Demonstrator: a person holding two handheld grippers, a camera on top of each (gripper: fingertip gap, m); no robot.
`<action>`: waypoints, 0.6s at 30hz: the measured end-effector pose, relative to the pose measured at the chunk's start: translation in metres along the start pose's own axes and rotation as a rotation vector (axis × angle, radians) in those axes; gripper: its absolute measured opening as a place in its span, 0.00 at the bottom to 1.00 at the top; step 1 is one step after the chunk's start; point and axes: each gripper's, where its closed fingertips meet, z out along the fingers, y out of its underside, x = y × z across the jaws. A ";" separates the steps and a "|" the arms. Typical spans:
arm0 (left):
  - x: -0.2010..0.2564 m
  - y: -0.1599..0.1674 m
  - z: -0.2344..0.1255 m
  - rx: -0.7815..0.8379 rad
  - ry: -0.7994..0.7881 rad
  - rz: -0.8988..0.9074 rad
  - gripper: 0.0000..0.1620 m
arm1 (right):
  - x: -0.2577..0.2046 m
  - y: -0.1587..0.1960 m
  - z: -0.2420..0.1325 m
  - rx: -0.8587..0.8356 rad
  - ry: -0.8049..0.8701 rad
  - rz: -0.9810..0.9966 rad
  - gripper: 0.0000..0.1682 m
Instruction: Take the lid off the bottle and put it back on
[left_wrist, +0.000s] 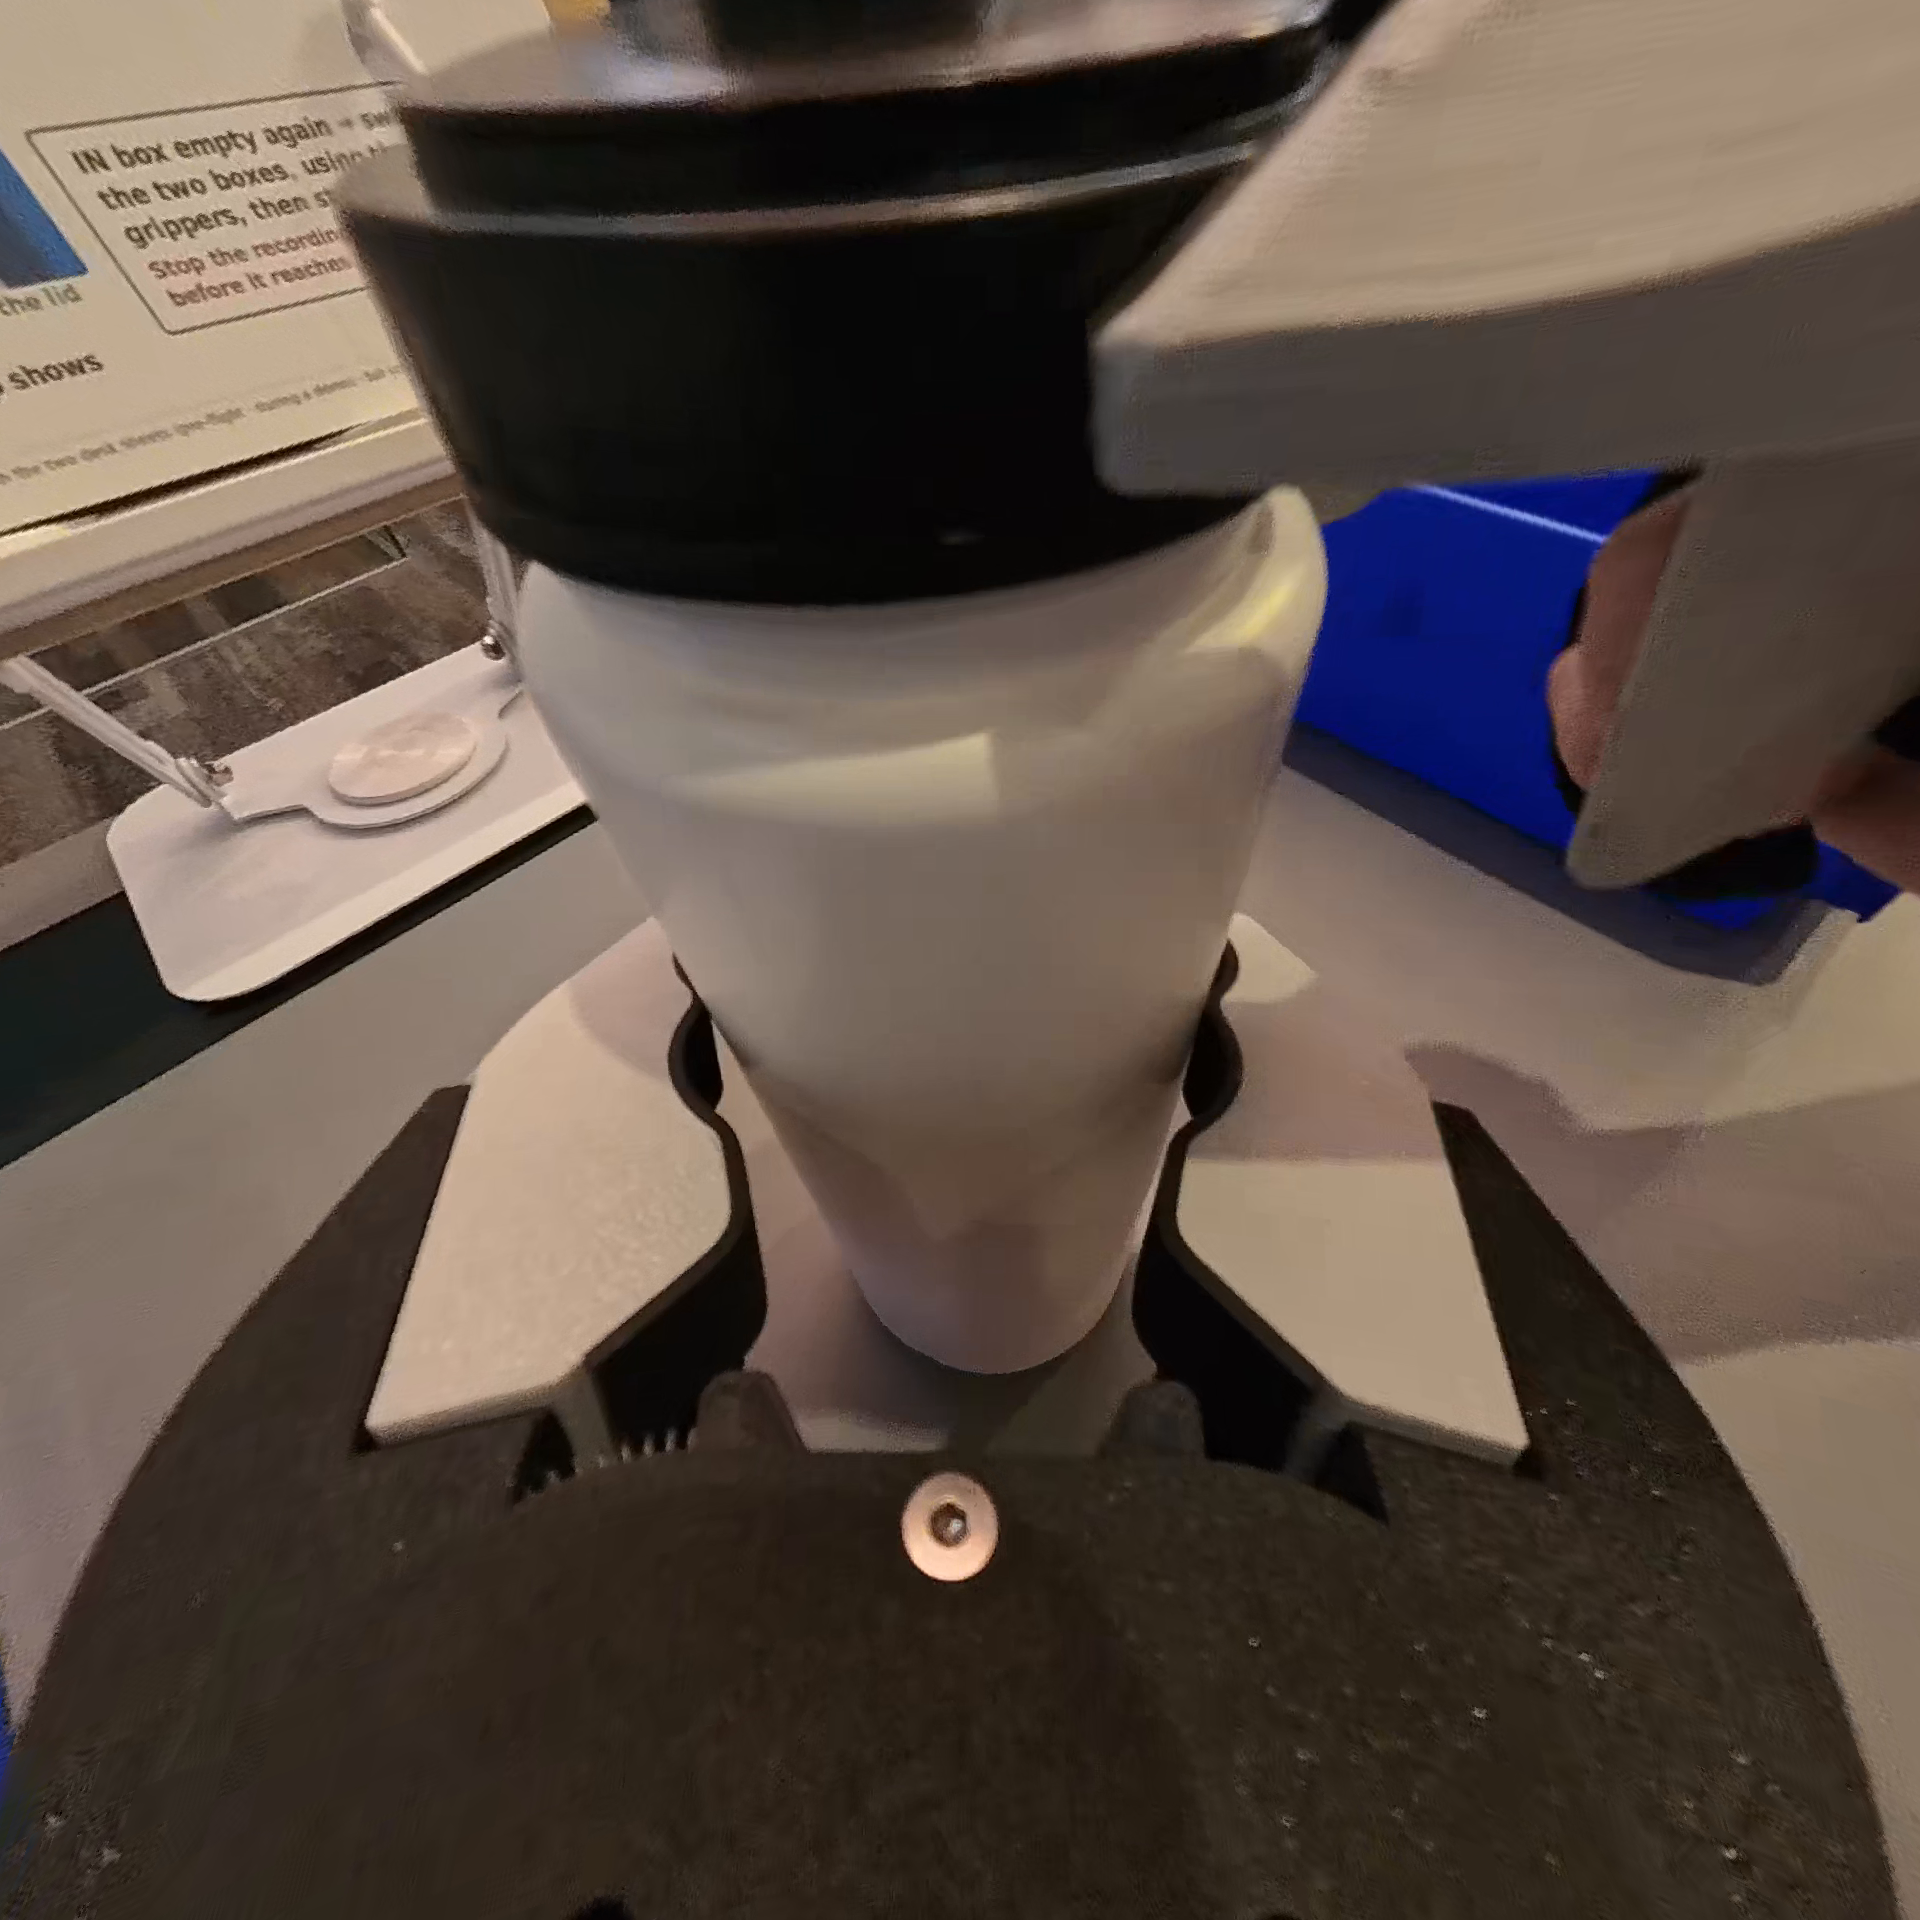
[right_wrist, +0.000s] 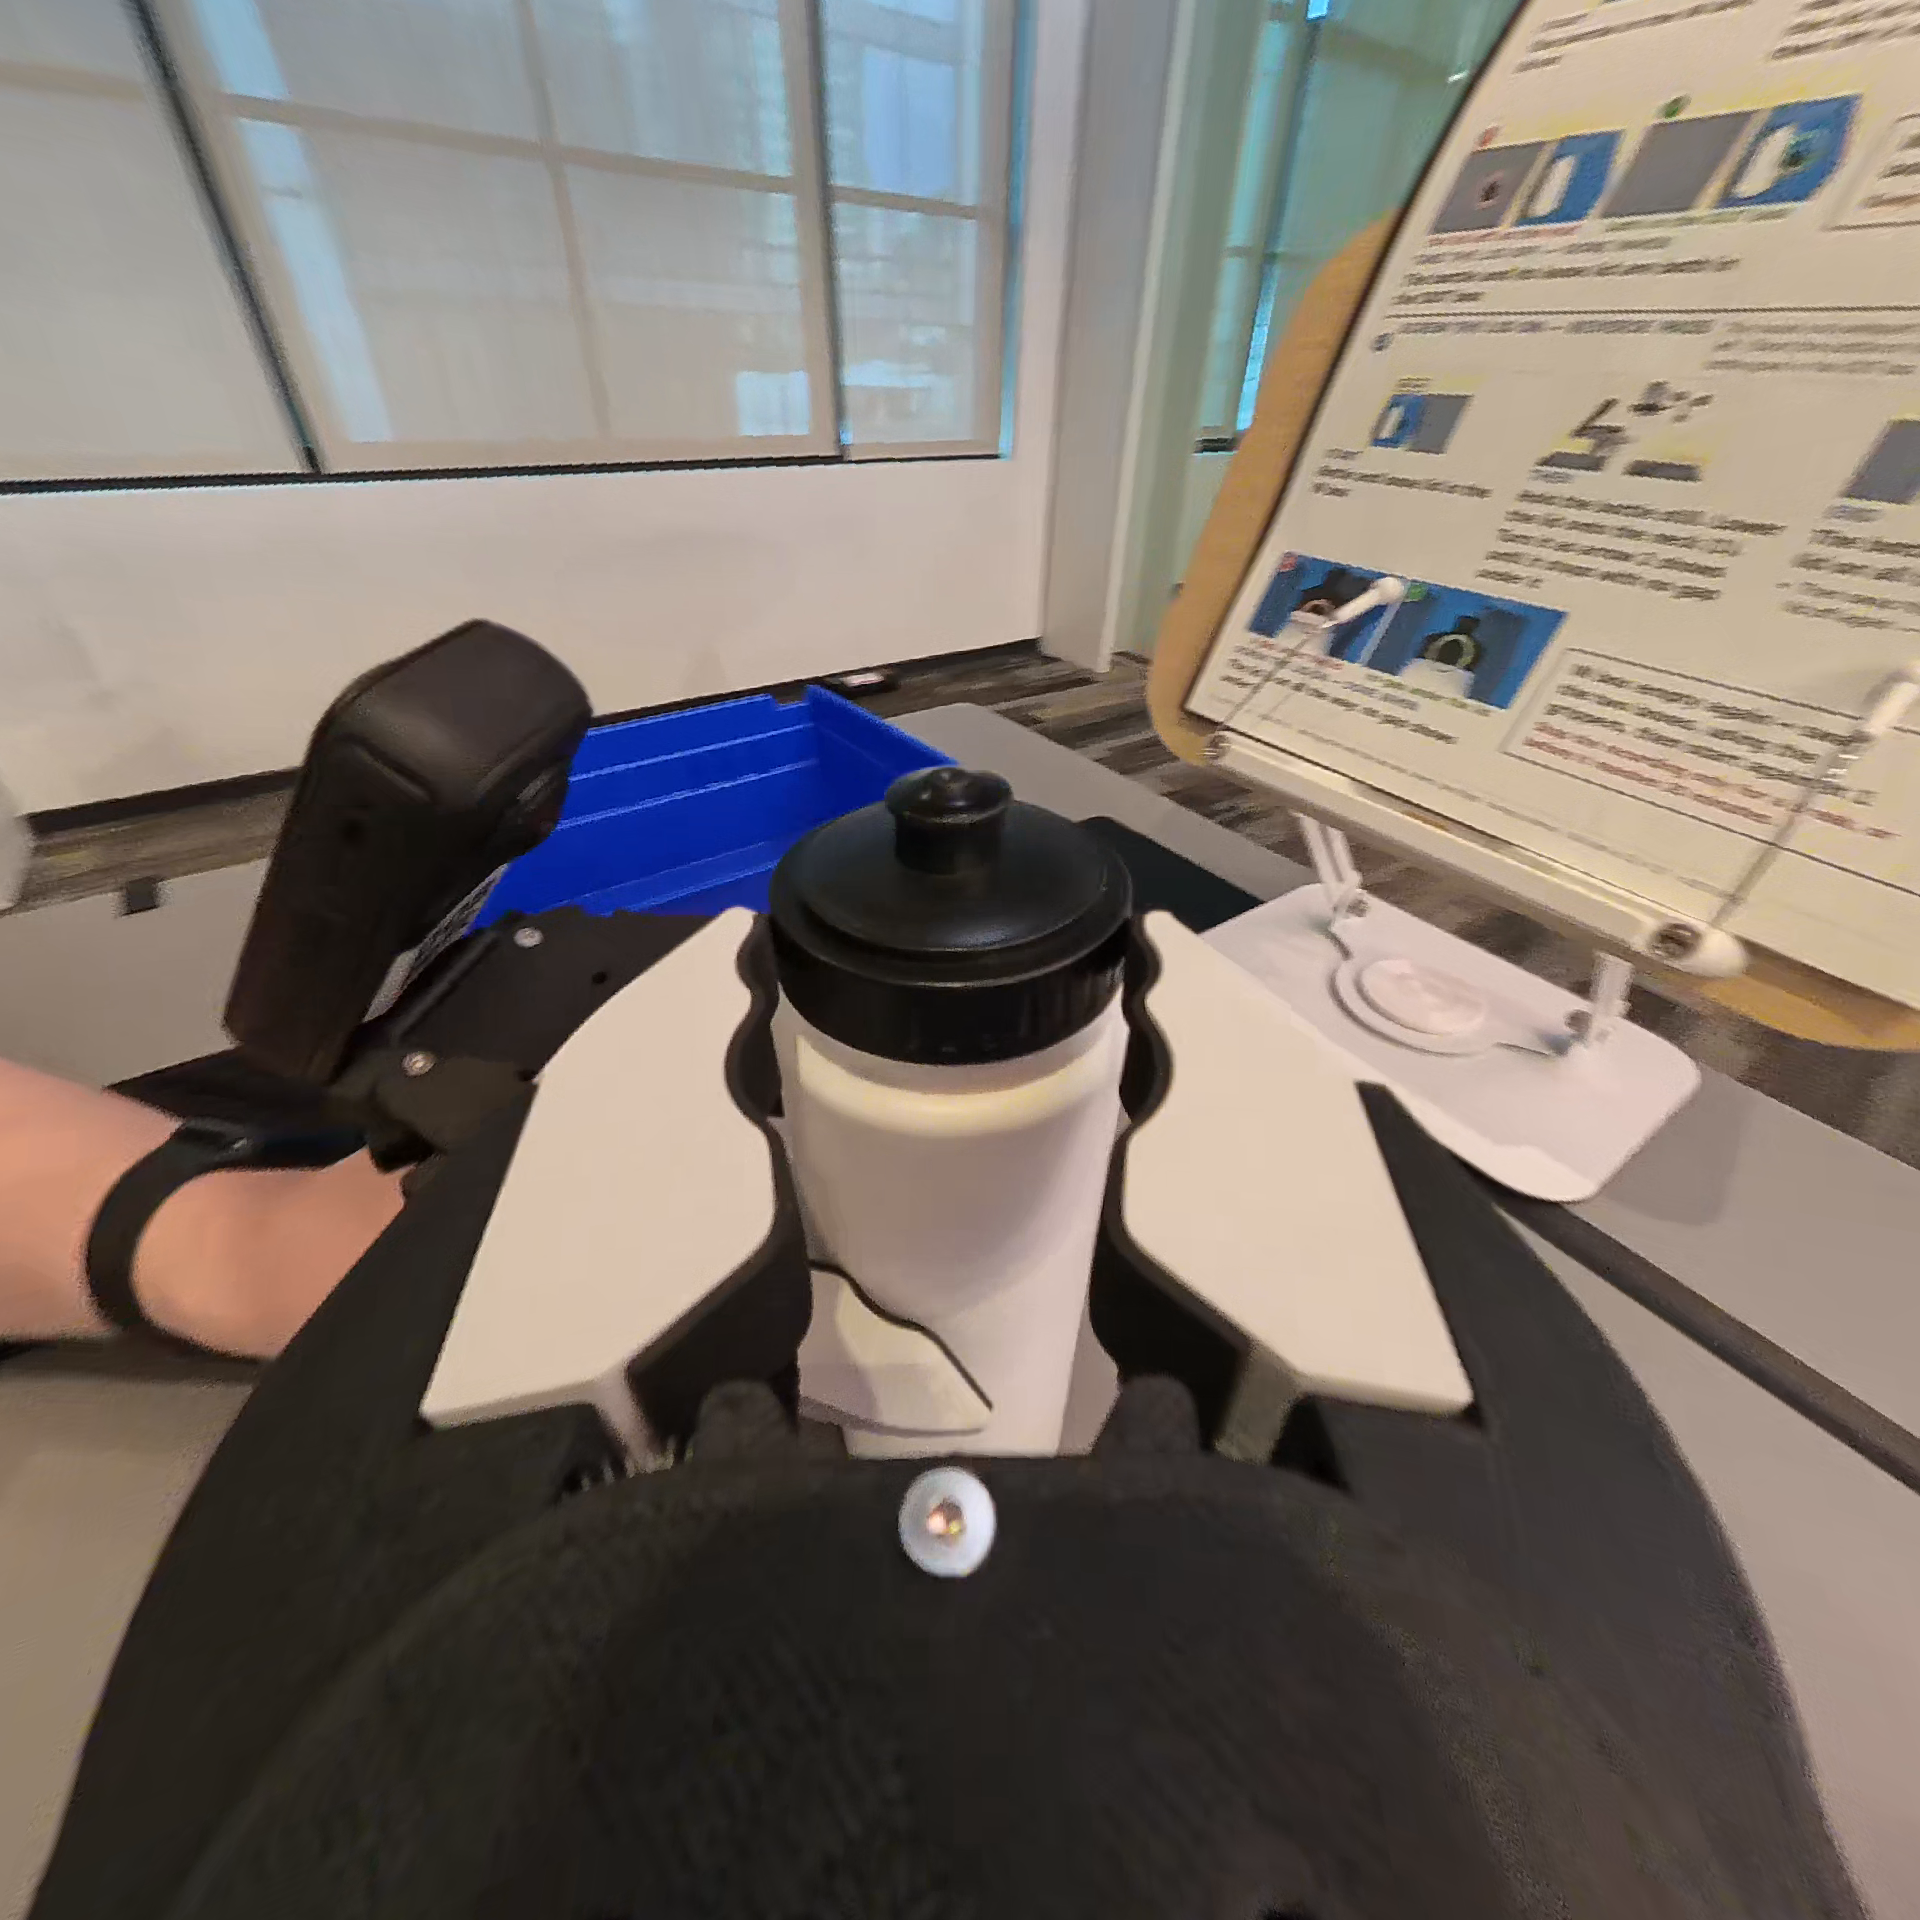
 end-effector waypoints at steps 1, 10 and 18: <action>-0.001 0.000 0.000 -0.001 -0.009 0.001 0.55 | 0.000 0.000 0.000 0.000 0.039 -0.007 0.39; 0.006 -0.001 -0.002 0.034 0.091 0.032 0.55 | -0.010 -0.004 -0.005 -0.051 -0.174 -0.116 0.46; 0.021 -0.002 -0.002 0.054 0.219 0.047 0.55 | -0.006 0.002 -0.015 -0.039 -0.427 0.042 0.48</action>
